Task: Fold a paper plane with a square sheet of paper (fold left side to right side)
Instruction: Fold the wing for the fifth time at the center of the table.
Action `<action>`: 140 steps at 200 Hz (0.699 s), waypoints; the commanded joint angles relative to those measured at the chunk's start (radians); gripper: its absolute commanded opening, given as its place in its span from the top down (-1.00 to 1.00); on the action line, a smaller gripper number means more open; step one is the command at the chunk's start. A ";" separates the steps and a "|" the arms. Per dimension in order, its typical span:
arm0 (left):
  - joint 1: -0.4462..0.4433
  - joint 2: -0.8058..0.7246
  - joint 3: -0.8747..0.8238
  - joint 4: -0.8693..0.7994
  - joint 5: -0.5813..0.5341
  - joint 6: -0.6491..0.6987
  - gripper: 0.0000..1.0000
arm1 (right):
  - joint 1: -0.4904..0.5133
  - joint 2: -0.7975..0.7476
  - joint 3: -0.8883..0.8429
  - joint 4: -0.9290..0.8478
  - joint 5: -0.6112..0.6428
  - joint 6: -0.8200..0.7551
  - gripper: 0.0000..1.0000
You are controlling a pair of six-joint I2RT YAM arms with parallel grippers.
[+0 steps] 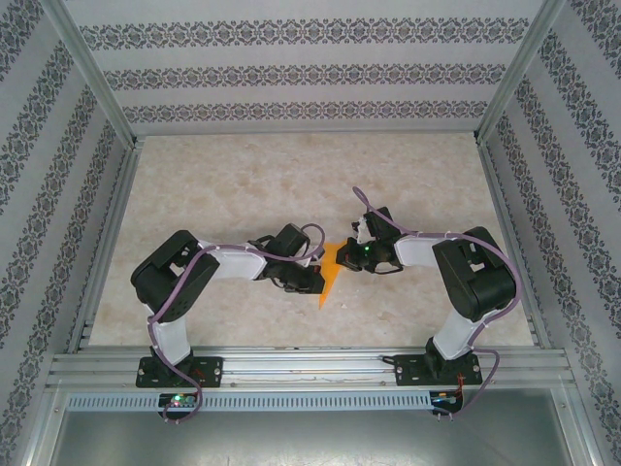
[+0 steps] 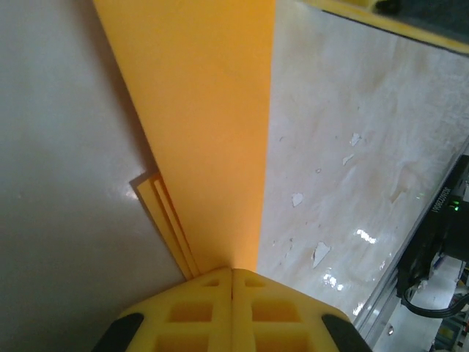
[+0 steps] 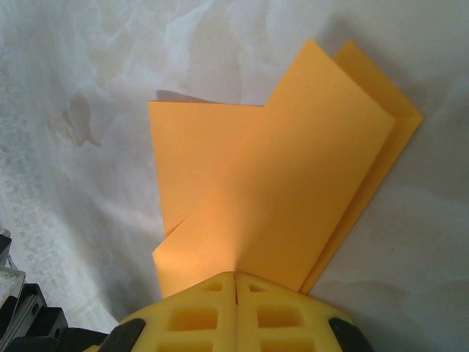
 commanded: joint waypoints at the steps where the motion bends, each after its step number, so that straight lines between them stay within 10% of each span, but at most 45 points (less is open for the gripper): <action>1: 0.005 0.007 0.014 -0.049 -0.078 0.021 1.00 | 0.011 -0.003 -0.005 -0.135 0.094 0.004 1.00; 140: -0.050 0.026 0.053 -0.227 -0.237 0.059 1.00 | 0.138 -0.261 -0.134 -0.026 0.109 0.140 1.00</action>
